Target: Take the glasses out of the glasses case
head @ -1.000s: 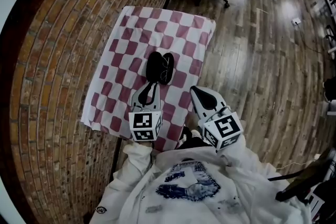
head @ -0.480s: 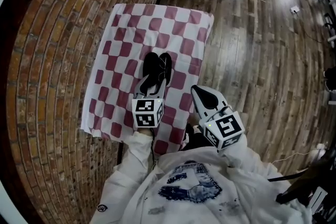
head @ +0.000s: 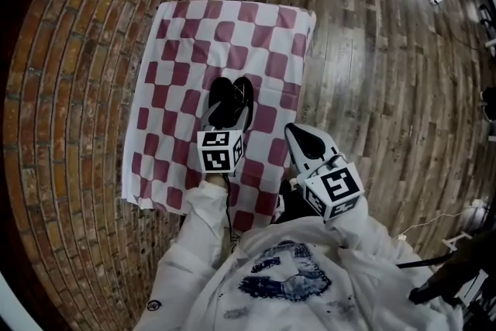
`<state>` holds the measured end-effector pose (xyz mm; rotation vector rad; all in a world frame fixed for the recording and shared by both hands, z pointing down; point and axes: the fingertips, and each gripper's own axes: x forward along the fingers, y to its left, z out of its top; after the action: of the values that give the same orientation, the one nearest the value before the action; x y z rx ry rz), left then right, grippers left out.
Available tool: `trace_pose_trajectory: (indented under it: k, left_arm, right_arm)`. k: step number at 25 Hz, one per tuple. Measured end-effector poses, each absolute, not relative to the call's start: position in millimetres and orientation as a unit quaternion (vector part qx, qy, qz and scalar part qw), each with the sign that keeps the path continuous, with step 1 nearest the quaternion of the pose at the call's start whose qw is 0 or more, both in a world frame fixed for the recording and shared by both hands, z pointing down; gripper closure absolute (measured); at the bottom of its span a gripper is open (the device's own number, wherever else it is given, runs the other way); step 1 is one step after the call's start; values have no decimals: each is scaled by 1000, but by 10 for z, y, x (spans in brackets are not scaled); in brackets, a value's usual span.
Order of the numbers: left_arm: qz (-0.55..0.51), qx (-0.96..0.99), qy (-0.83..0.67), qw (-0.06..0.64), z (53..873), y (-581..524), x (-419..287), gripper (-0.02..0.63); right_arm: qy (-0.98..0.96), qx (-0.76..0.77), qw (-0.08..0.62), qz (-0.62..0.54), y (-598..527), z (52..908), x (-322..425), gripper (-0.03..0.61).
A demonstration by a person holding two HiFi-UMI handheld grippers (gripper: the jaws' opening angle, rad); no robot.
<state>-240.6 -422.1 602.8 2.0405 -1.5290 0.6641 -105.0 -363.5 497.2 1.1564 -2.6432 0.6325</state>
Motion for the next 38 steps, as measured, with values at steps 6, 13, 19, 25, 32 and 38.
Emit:
trace_pose_trajectory:
  k: [6, 13, 19, 25, 32, 38]
  left_arm:
    - [273, 746, -542, 276, 6291, -4364, -2412, 377]
    - [313, 732, -516, 317, 6603, -4416, -2390, 410]
    - [338, 722, -505, 331, 6765, -4437, -2386, 443]
    - [355, 717, -492, 342, 6894, -4451, -2351, 457]
    - [370, 707, -491, 350, 7023, -4466, -2363, 477]
    - [392, 703, -489, 335, 7076, -4458, -2340, 515]
  right_arm:
    - [-886, 395, 99, 221, -3746, 5094, -1090, 565]
    - [-882, 396, 106, 232, -3796, 5203, -1124, 565]
    - [-879, 398, 111, 239, -3845, 5260, -1136, 565]
    - [-876, 400, 111, 246, -3874, 5295, -1145, 565]
    - [-872, 405, 110, 252, -3900, 5349, -1098, 565]
    - [-869, 407, 112, 257, -3913, 5381, -1061, 565]
